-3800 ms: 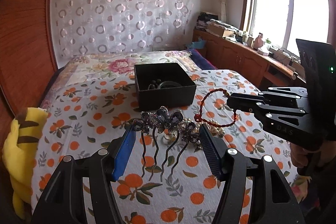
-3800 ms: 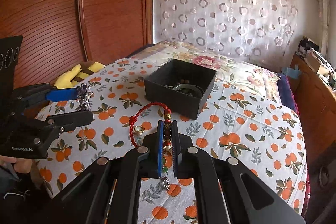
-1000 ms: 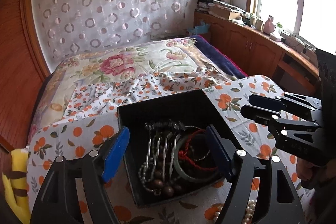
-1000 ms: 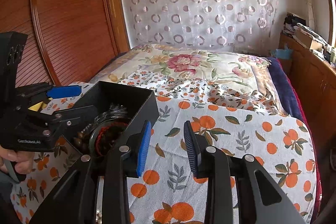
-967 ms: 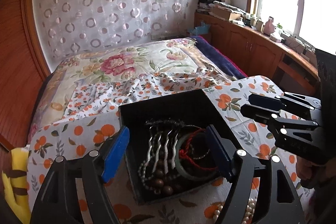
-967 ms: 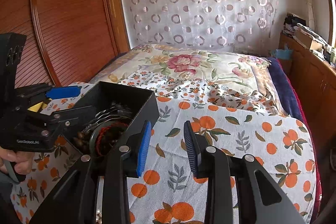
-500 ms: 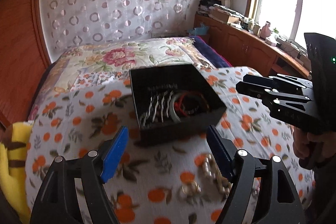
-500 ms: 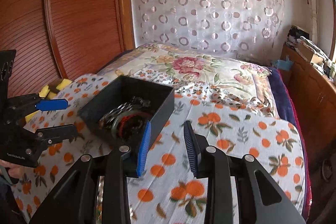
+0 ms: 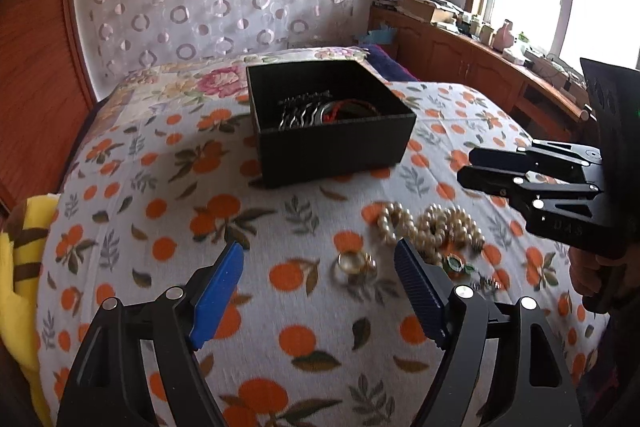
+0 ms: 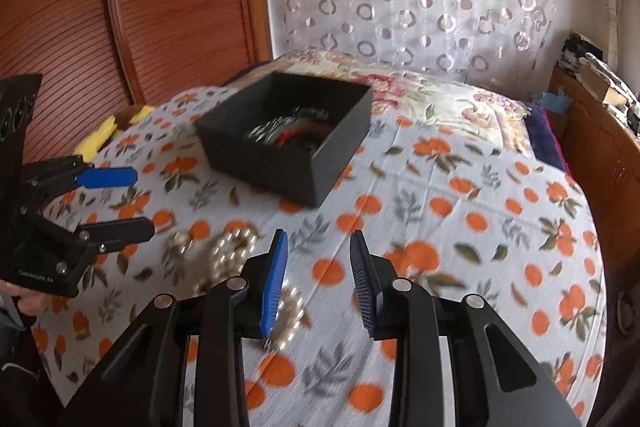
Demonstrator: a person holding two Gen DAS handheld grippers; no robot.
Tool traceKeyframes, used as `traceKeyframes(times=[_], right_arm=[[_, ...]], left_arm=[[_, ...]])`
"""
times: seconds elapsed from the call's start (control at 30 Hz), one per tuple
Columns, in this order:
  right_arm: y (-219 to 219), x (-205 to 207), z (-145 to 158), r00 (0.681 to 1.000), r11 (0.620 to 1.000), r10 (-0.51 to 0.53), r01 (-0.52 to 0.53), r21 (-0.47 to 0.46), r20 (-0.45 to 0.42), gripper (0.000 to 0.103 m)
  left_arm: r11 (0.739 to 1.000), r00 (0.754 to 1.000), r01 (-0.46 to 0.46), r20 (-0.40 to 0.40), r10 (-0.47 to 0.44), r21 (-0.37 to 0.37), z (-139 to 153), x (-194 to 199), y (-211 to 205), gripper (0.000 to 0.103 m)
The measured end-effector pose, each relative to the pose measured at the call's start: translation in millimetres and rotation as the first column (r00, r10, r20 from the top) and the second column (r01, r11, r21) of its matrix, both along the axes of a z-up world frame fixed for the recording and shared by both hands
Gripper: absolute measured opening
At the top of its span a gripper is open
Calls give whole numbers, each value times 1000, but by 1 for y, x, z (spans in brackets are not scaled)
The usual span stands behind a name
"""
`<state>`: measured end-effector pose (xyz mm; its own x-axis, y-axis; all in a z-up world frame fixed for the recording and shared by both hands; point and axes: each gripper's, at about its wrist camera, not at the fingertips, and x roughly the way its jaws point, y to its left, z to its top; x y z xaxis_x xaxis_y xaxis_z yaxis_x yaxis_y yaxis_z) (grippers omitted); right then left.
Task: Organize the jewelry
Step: 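Move the right tool to the pearl necklace and close on it, then lift the pearl necklace with the right tool while the left tool grasps the green-stone chain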
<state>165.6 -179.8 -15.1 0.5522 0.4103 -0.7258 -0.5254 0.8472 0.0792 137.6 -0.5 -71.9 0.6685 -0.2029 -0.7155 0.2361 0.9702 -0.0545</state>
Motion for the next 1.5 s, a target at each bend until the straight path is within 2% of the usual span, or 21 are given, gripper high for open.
traceKeyframes(times=[0.4,0.57,0.67,0.8,0.9,1.03,1.2,1.5], right_arm=[[43,-23,-5,990,990,138,-138,-17,-20,35],[61,-19,-12,985,980,169,-171,-97,-26,35],[60,-16,-12,985,979,169,-171,-111,-34,34],[51,-14,-11,986,981,161,-165,-100,-47,10],[39,-13,-6,991,989,128,-131,-67,-42,9],[20,-15,14,996,996,92,-92,-22,-6,9],[-4,-20,52,996,999,44,-45,17,80,9],[-37,-32,106,975,999,-11,3,35,223,9]], left_arm=[[1000,1000,-23,-20,23,15,-8,-22,8,77],[999,999,-31,-18,31,14,-8,-33,12,77],[999,999,-32,-14,32,7,-5,-39,13,77],[999,999,-32,0,32,3,0,-47,13,77],[999,999,-32,8,32,0,1,-53,11,77],[1000,1000,-25,9,25,-6,2,-54,10,77],[1000,1000,-19,-8,19,-20,-5,-43,7,77],[1000,1000,-1,-30,0,-19,-13,-27,-6,77]])
